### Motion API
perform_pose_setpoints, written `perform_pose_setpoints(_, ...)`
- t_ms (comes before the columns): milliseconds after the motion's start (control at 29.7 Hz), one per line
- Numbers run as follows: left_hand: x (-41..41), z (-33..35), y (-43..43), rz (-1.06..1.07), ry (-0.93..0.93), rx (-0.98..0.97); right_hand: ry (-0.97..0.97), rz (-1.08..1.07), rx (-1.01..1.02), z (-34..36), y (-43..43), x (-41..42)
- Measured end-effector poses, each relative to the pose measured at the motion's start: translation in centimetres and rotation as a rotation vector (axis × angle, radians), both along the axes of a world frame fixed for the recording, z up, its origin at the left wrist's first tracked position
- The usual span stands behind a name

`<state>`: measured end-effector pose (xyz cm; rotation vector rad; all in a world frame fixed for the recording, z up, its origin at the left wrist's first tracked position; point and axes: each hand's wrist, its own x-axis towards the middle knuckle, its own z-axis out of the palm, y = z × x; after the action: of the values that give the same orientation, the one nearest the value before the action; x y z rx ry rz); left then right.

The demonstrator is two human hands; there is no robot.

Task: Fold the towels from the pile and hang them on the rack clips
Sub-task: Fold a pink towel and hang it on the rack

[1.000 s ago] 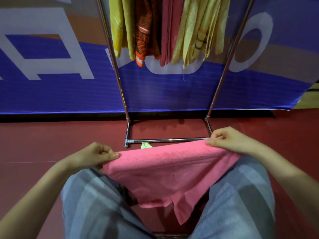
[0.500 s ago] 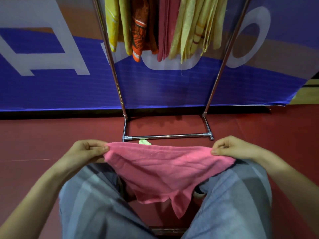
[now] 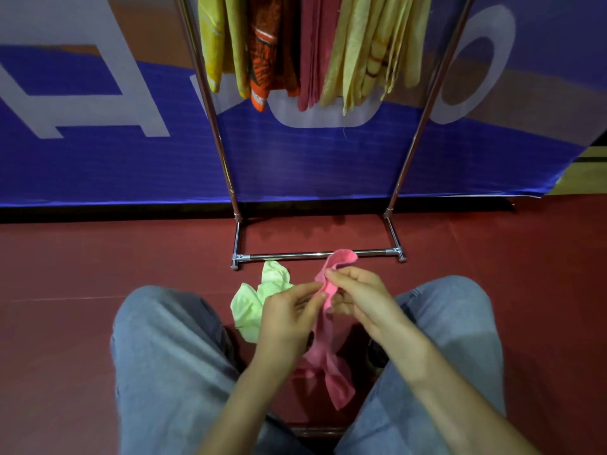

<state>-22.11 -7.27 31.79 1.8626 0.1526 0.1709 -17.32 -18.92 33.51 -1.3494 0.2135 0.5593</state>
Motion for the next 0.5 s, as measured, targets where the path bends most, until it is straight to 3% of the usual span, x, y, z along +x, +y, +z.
perform_pose_setpoints(236, -1.0, -0.2, 0.1, -0.022, 0.058, -0.098, 0.035, -0.061, 0.015, -0.5, 0.9, -0.8)
perform_pose_setpoints(505, -0.9, -0.1, 0.9, -0.099, 0.078, 0.001, 0.062, -0.064, 0.064, -0.7, 0.8, -1.3)
